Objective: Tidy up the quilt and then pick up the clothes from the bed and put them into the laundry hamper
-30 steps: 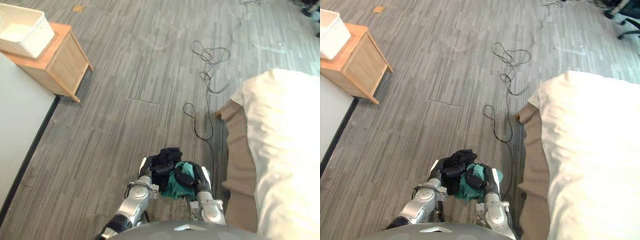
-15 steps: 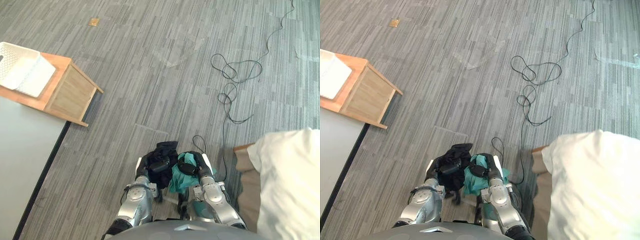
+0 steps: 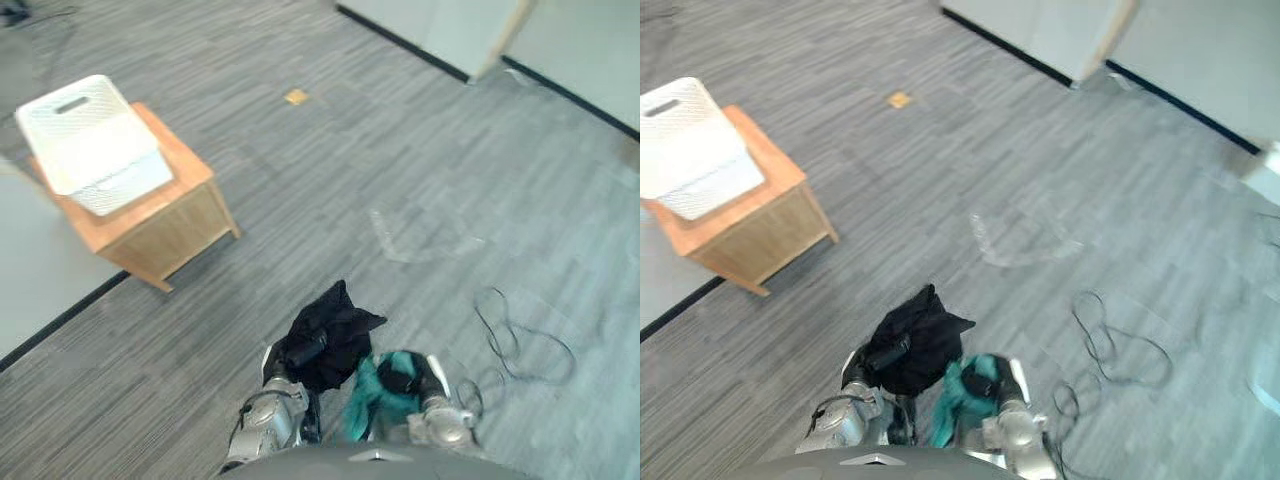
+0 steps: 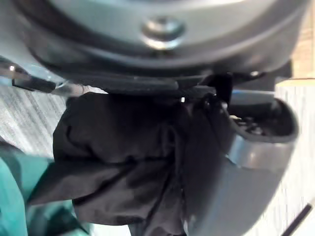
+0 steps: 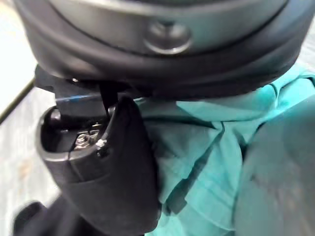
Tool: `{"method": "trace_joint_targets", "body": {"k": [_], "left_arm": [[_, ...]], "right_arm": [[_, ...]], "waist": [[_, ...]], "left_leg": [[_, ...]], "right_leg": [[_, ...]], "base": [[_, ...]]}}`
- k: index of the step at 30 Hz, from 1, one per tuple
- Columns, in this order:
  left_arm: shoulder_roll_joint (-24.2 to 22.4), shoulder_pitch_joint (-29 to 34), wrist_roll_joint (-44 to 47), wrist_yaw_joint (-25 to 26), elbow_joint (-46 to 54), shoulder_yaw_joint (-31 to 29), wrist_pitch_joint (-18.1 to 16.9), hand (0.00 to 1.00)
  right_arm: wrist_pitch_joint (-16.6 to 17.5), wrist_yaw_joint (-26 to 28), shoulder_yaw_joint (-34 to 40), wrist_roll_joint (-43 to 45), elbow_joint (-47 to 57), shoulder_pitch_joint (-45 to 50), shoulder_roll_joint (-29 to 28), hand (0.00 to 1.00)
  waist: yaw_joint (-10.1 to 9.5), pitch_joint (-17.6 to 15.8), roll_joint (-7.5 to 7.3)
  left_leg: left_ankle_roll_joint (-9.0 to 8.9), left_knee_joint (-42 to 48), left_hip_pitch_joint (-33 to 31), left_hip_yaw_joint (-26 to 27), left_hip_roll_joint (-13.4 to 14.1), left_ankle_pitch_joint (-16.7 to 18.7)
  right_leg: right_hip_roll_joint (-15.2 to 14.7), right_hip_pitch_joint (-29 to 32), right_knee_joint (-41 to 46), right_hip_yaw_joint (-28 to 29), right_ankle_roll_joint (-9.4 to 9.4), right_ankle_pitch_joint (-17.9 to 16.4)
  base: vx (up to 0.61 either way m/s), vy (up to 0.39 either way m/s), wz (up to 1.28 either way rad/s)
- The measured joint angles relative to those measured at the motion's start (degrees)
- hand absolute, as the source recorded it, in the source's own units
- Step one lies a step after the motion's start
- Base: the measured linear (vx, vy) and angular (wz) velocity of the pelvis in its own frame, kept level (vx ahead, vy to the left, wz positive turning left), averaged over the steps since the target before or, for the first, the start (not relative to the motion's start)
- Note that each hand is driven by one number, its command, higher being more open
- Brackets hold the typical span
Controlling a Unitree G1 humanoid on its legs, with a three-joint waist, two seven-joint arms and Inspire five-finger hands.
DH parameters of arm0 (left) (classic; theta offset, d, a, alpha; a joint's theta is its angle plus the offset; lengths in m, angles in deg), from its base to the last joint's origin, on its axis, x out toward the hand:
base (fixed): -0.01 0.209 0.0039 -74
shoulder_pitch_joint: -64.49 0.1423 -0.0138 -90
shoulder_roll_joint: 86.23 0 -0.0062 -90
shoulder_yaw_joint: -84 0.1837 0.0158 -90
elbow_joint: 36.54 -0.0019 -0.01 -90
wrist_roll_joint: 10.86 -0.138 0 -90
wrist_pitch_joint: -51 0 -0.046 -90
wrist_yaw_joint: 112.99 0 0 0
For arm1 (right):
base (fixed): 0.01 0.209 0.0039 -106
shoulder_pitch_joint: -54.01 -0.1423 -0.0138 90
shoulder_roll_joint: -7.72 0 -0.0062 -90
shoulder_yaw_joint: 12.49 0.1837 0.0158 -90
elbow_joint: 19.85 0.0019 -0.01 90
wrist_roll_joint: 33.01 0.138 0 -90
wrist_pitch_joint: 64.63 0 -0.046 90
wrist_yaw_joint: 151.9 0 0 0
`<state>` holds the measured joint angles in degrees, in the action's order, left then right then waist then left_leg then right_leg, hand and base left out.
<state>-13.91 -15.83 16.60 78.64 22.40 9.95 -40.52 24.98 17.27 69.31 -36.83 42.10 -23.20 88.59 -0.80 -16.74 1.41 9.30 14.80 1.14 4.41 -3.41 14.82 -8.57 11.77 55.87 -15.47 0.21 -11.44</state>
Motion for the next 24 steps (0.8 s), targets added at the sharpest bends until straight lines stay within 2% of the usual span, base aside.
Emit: {"method": "trace_joint_targets", "body": {"k": [1,2,3,4,5,6,7,8,9,10,11,12,13,14,15,16,17,18,20,21,22,23,24], "left_arm": [[0.73,-0.01,0.00,0.02,0.07,0.00,0.01,0.00],[1.72,-0.04,0.00,0.02,0.15,0.02,-0.13,0.00],[2.13,-0.01,-0.06,0.02,0.17,0.01,-0.40,0.00],[2.87,0.19,-0.07,0.02,0.54,-0.01,-0.74,0.00],[3.52,1.50,-0.09,0.04,2.47,-0.02,-0.78,0.00],[3.55,2.38,-0.11,0.01,3.18,0.00,-0.88,0.00],[1.30,2.09,-0.36,0.15,2.57,-0.03,-0.17,0.00],[0.89,2.26,-0.90,-0.43,3.05,0.17,-0.15,0.00],[-0.16,3.09,-1.07,-1.38,3.52,0.13,-0.22,0.00],[-0.54,3.46,-1.07,-1.62,3.60,0.13,-0.35,0.00],[-0.72,4.55,-0.69,-2.11,3.71,0.26,-0.97,0.00],[-0.46,5.36,-0.43,-2.46,4.15,-0.10,-1.15,0.00],[-0.68,4.91,0.22,-2.40,3.70,0.18,-1.27,0.00],[-0.66,5.20,1.32,-3.79,4.29,-0.17,-1.10,0.00],[-0.71,5.33,1.72,-5.00,5.34,-0.28,-1.43,0.00],[-0.69,5.64,1.85,-5.55,6.06,-0.32,-1.90,0.00],[-0.72,6.65,1.70,-6.52,7.96,-1.53,-2.20,0.00],[-0.71,6.71,1.70,-6.82,8.22,-2.20,-2.51,0.00],[-0.31,6.68,2.06,-6.82,10.01,-4.16,-2.93,0.00],[0.05,6.83,2.18,-6.81,10.84,-4.59,-2.93,0.00],[0.55,7.38,2.23,-7.08,12.84,-4.54,-2.93,0.00],[0.34,7.91,2.27,-7.37,13.84,-4.51,-2.92,0.00],[-0.15,8.74,2.18,-7.70,14.95,-4.47,-2.45,0.00]], "right_arm": [[0.38,-0.51,0.70,0.00,0.52,-0.25,0.02,0.00],[0.57,-0.79,0.94,0.01,1.11,-0.45,-0.06,0.00],[0.77,-0.80,0.88,0.57,1.42,-0.68,-0.05,0.00],[0.86,-0.80,0.74,1.59,2.09,-1.07,-0.18,0.00],[0.86,-0.74,0.55,2.46,2.54,-1.72,-0.79,0.00],[0.84,-0.75,0.59,2.55,2.52,-2.09,-0.92,0.00],[0.53,-0.65,0.96,2.54,2.27,-4.46,0.40,0.00],[0.57,-0.77,1.41,2.56,2.38,-5.25,0.27,0.00],[0.48,-0.75,1.96,2.56,2.42,-5.67,-0.08,0.00],[0.50,-0.69,1.86,2.56,2.61,-5.57,-0.21,0.00],[0.58,-0.50,1.20,2.56,3.02,-5.28,-0.54,0.00],[0.61,-0.50,0.77,2.57,3.66,-4.69,-0.63,0.00],[0.54,-0.32,0.96,2.59,3.72,-5.43,0.03,0.00],[-0.54,2.64,2.04,5.66,6.62,-5.69,2.71,0.00],[-0.85,3.34,3.03,7.48,9.72,-4.72,4.34,0.00],[-0.75,3.27,3.49,7.62,12.20,-3.85,5.05,0.00],[0.93,2.04,6.02,6.99,19.60,0.06,5.08,0.00],[1.86,1.56,6.75,6.91,22.25,1.28,4.86,0.00],[3.77,1.86,7.69,6.53,28.15,4.00,3.54,0.00],[3.77,1.81,7.71,6.06,28.40,4.37,3.07,0.00],[3.26,1.72,7.73,4.06,28.35,4.36,2.33,0.00],[3.01,1.58,7.74,3.18,28.35,4.34,2.17,0.00],[2.53,1.01,7.76,2.03,28.32,4.25,2.20,0.00]], "waist": [[0.07,-0.15,0.66],[-0.09,-0.18,1.10],[-0.15,-0.16,1.07],[-0.56,-0.01,0.86],[-1.09,0.18,-0.11],[-0.97,0.26,-0.02],[-2.35,-0.06,3.96],[-2.34,0.00,4.16],[-2.24,0.10,4.37],[-1.77,-0.11,3.96],[-1.46,1.03,3.98],[-1.12,1.92,2.82],[-0.87,1.51,3.81],[-1.70,0.72,5.97],[-2.60,0.39,6.61],[-3.19,0.29,6.57],[-3.37,0.18,5.81],[-3.30,-0.04,5.35],[-2.86,-0.68,2.80],[-2.86,-0.62,1.85],[-2.91,-0.80,0.27],[-2.90,-0.78,0.11],[-2.82,-0.39,0.69]], "left_leg": [[-1.53,-0.50,2.38,-3.66,0.87,0.26],[-3.29,-1.66,5.22,-7.65,2.18,1.30],[-4.37,-2.27,6.58,-9.59,3.08,1.89],[-6.36,-2.93,8.55,-11.91,4.62,3.02],[-9.26,-3.27,10.61,-13.79,6.38,4.96],[-10.58,-3.42,11.46,-15.08,7.63,6.07],[-11.63,-3.25,11.50,-17.35,11.85,6.11],[-12.24,-2.85,10.87,-18.26,11.74,4.18],[-12.21,-2.44,11.57,-19.67,12.35,-0.68],[-11.92,-0.98,11.68,-20.27,13.10,-2.39],[-12.13,4.40,9.96,-20.90,14.51,-4.20],[-12.69,12.30,5.61,-19.78,15.41,-5.49],[-12.60,20.06,1.54,-18.43,17.52,-7.82],[-11.59,38.97,-7.57,-12.30,21.47,-7.92],[-11.61,46.20,-10.50,-9.37,20.91,-5.76],[-11.92,49.23,-11.85,-7.58,19.57,-4.29],[-12.36,51.08,-14.75,-1.23,15.75,-1.20],[-12.25,50.21,-15.46,1.96,15.04,0.00],[-11.50,43.34,-19.43,12.42,14.38,3.41],[-11.33,40.28,-20.67,14.82,13.80,3.70],[-10.76,32.72,-22.49,19.60,12.58,3.74],[-9.87,26.60,-23.68,22.67,11.43,2.98],[-5.64,16.20,-24.87,25.06,9.07,-1.63]], "right_leg": [[-0.62,2.97,-4.85,1.97,-1.25,-0.77],[-1.63,5.83,-13.16,4.41,-1.98,-0.66],[-2.14,6.68,-18.90,5.18,-3.07,0.09],[-2.87,7.25,-31.62,7.25,-6.29,2.87],[-3.69,7.96,-42.73,10.15,-7.46,9.10],[-3.85,7.78,-43.91,11.19,-8.46,15.20],[-0.91,7.42,-39.41,7.89,-7.05,16.07],[-1.34,8.65,-34.84,7.78,-5.85,12.50],[-1.93,9.96,-25.96,7.68,-3.56,8.05],[-2.07,10.14,-21.66,7.21,-2.85,6.38],[-1.37,8.08,-19.84,5.49,-3.20,1.66],[-0.95,3.56,-24.14,3.73,-3.56,-4.26],[0.88,1.76,-24.68,1.54,-2.79,-4.55],[5.34,-4.74,-30.31,-1.48,-0.92,-4.93],[7.00,-8.30,-33.46,-2.11,-0.39,-4.70],[7.26,-10.28,-35.28,-2.34,-0.23,-4.67],[7.25,-15.08,-39.78,-3.35,-0.21,-4.55],[7.24,-17.10,-41.58,-3.57,-0.28,-4.51],[6.79,-23.81,-48.05,-5.70,-0.58,-4.34],[6.40,-25.36,-49.74,-6.59,-0.99,-4.20],[5.61,-28.13,-52.40,-8.37,-2.77,-3.94],[5.34,-29.57,-53.29,-9.48,-4.05,-3.82],[5.43,-31.05,-53.31,-10.03,-5.14,-4.15]], "base": [[0.87,-0.370,2.23],[0.74,-0.392,1.69],[0.75,-0.505,1.72],[0.75,-0.615,1.59],[0.75,-0.662,1.50],[0.88,-0.825,1.18],[0.68,-0.654,0.84],[0.76,-0.738,0.91],[0.44,-0.441,0.88],[0.53,-0.559,1.18],[0.56,-0.504,1.25],[0.54,-0.512,1.23],[0.61,-0.529,1.09],[0.52,-0.423,0.71],[0.42,-0.311,0.44],[0.40,-0.149,0.18],[0.32,-0.108,0.19],[0.51,-0.166,0.29],[0.46,-0.150,0.32],[0.46,-0.159,0.38],[0.48,-0.161,0.33],[0.62,-0.148,0.38],[0.69,-0.078,0.23]]}}
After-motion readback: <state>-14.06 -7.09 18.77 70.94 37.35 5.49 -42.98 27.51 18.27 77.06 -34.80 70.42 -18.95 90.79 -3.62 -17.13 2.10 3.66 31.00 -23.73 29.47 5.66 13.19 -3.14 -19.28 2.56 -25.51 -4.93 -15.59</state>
